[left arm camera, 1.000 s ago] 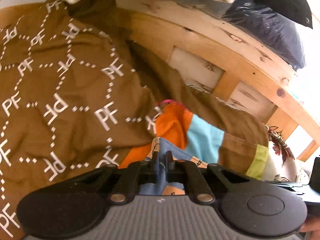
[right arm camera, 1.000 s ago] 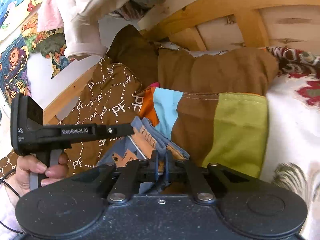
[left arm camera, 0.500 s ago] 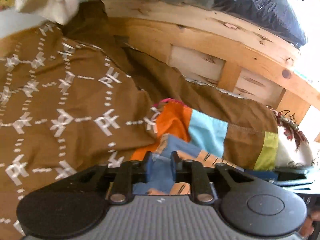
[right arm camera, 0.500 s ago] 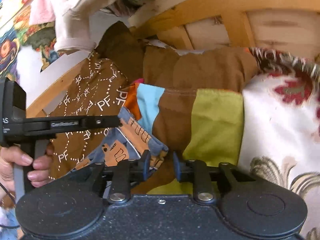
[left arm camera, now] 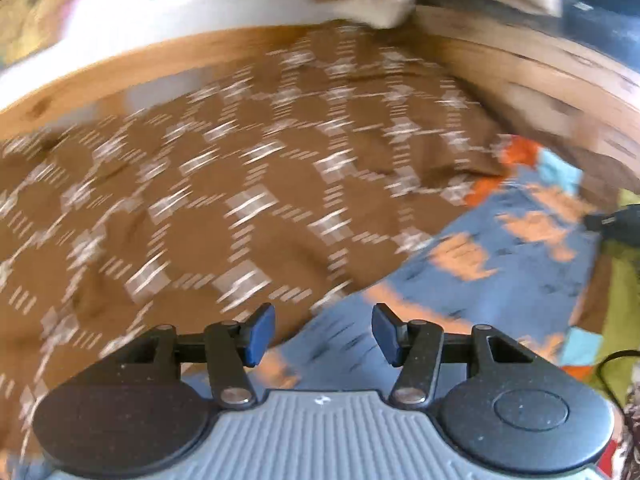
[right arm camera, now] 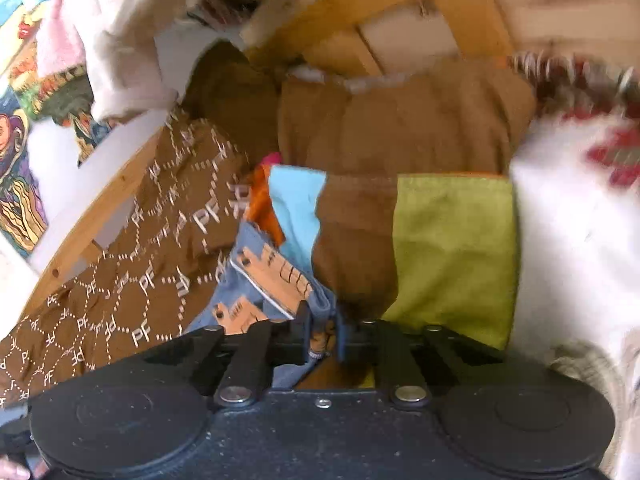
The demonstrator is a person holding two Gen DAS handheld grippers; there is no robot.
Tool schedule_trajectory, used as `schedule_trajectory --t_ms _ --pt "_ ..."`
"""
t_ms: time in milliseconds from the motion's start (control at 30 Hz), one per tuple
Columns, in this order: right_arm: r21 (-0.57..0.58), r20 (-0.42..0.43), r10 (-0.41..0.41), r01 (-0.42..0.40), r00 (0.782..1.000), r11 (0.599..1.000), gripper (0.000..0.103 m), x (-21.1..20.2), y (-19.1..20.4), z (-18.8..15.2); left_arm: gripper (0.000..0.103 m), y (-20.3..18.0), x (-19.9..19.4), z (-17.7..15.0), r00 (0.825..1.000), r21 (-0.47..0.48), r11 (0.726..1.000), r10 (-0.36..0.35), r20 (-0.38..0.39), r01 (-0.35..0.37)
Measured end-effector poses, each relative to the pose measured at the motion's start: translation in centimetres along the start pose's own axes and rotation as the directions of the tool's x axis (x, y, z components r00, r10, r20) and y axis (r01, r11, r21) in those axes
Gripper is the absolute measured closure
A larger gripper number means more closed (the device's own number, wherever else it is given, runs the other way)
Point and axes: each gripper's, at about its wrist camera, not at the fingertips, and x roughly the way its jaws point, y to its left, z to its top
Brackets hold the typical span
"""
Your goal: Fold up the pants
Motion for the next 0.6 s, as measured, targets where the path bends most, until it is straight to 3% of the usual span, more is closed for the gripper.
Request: schedule_trajectory --t_ms 100,200,267,333,367,467,567,600 --pt "-0.152 0.088 -0.053 0.066 0.995 0.986 0.093 -1.4 1.6 0.8 0.044 1.6 -0.4 -1.2 0.996 -0.02 0.996 0.092 -0.022 -0.092" --pt "-0.189 0.015 -0.08 0.082 0.997 0.979 0.092 -0.4 1.2 1.7 0.044 3.0 -1.0 -1.7 0.989 -0.025 0.989 0.147 -0.028 -0.148" --pt "-0.241 0.043 -0.089 0.096 0.995 0.966 0.081 -1.1 1.8 1.6 0.044 4.0 -1.8 -1.8 0.987 -0.027 0.987 0.159 -0.029 -0.16" --pt "-0.345 0.112 -0.105 0.138 0.988 0.928 0.048 -2.0 3.3 1.1 0.044 4.9 -2.3 -1.6 0.985 -0.015 0.986 0.166 -0.036 -0.167" --pt "-0.403 0.132 -0.089 0.136 0.987 0.905 0.044 -2.2 4.2 0.8 0.044 5.5 -2.5 -1.5 0.985 -0.01 0.986 0.166 -0.045 -0.167" --pt "-0.537 0.06 0.011 0.023 0.998 0.844 0.044 -1.1 6.5 0.3 0.044 7.0 -2.3 -1.5 0.98 0.008 0.985 0.172 -0.099 -0.172" --pt "-0.59 -0.077 0.104 -0.129 0.992 0.797 0.046 1.4 8.8 -0.4 0.044 7.9 -1.7 -1.7 0.966 0.057 0.981 0.195 -0.171 -0.188" --pt "-0.6 -0.121 0.124 -0.172 0.985 0.781 0.049 2.3 9.2 -0.8 0.052 8.2 -1.4 -1.7 0.96 0.067 0.98 0.199 -0.195 -0.189"
